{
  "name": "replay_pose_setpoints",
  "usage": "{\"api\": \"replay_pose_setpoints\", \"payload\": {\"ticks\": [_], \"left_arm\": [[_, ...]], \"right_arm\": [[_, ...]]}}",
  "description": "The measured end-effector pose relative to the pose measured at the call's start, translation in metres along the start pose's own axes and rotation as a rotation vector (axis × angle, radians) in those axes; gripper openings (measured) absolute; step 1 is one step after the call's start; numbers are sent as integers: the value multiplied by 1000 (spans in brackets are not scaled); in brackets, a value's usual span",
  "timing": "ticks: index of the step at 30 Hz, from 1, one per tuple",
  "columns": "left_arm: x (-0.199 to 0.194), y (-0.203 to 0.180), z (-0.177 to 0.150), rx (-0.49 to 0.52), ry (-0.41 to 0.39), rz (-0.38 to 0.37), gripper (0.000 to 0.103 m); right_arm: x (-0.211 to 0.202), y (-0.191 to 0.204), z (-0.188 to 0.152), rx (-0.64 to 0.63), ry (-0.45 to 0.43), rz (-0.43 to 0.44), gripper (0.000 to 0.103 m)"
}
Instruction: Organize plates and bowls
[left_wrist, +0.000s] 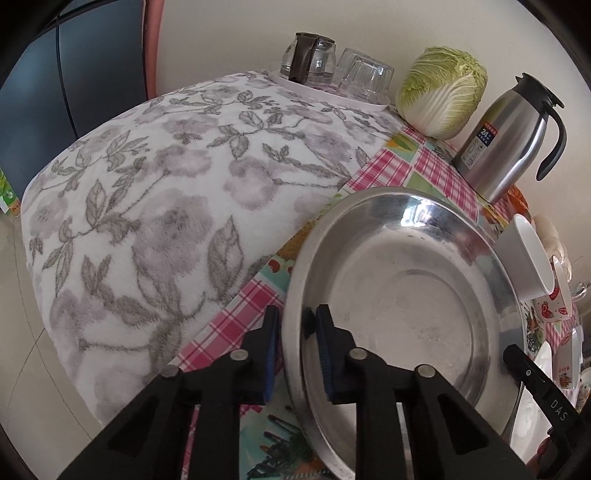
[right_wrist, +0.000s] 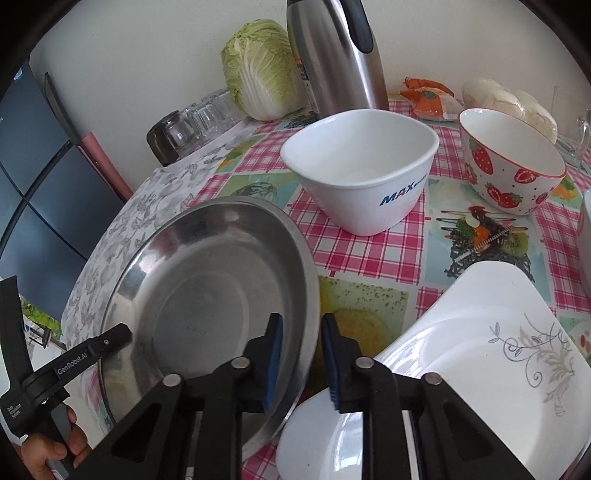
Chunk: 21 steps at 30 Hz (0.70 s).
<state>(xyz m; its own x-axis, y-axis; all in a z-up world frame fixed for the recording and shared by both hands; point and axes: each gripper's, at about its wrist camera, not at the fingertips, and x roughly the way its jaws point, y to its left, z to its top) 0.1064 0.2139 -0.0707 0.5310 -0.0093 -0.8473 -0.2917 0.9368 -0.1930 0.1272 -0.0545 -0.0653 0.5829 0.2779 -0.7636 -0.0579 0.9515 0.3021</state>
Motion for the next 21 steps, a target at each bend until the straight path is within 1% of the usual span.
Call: {"api": "replay_pose_setpoints", "payload": {"ticks": [2,4,7,13,18,21], "left_arm": [[-2,1,-1,5,5,4,17],[-3,4,-2,-1,7,3,17],[-6,9,-2,-9,12,8,17],[-26,14,-4,-2,-24,43,14],[-49,16,-4,9,-56,58,13],[-63,14,-5,17,-74,53,13]], "right_arm": [[2,4,-1,-11,7,1,13],[2,9,-2,-31,11,-8,13],[1,12,-5,-40,18,3,13],[-2,15,-9,1,41,64,13],[-15,15,-13,48,44,118,14],[-29,17,-16,36,33,116,14]]}}
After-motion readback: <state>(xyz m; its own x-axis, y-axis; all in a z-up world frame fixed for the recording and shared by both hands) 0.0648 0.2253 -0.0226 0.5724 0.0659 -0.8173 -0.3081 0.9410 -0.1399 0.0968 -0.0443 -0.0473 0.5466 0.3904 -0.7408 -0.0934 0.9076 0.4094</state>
